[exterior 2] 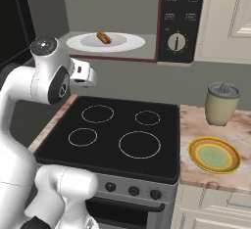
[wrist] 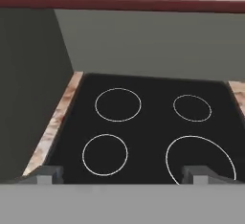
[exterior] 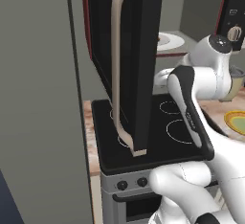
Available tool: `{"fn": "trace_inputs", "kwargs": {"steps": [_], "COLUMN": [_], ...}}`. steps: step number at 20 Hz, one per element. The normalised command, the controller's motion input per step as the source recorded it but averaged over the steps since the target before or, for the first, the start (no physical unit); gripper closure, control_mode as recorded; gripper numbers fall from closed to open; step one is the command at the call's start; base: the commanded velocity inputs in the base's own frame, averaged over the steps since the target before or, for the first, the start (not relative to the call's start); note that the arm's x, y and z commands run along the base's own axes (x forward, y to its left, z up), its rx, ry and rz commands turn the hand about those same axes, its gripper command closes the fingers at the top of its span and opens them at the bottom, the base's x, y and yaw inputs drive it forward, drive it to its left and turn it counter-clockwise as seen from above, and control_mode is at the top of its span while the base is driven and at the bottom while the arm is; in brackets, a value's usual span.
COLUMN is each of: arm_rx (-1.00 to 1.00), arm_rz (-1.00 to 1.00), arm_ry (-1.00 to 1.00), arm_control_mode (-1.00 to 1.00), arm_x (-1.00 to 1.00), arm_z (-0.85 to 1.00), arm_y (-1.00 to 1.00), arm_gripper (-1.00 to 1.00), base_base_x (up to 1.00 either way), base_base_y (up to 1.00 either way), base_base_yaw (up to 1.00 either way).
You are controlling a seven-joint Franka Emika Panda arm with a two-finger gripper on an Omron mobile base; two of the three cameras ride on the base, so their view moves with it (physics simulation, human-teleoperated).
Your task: Pick the hot dog from the microwave and place it on plate located on the counter.
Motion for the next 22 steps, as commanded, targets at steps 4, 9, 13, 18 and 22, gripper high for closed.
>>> {"fn": "trace_inputs", "kwargs": {"steps": [4,9,13,18,22], "arm_rx": [0.0,0.01,0.01,0.0,0.0], "arm_rz": [0.0,0.0,0.0,0.0,0.0], "arm_ry": [-0.17,-0.08,-0.05,-0.01,0.0], "arm_control_mode": [-1.0,-1.0,-1.0,-1.0,-1.0], "arm_x": [0.0,0.12,0.09,0.19,0.44], "arm_z": [0.7,0.74,0.64,0.51,0.07], "arm_y": [0.0,-0.04,-0.16,-0.12,-0.19], "arm_gripper": [-1.0,-1.0,-1.0,-1.0,-1.0], "base_base_x": [0.0,0.0,0.0,0.0,0.0], "base_base_y": [0.0,0.0,0.0,0.0,0.0], "base_base_yaw": [0.0,0.0,0.0,0.0,0.0]}}
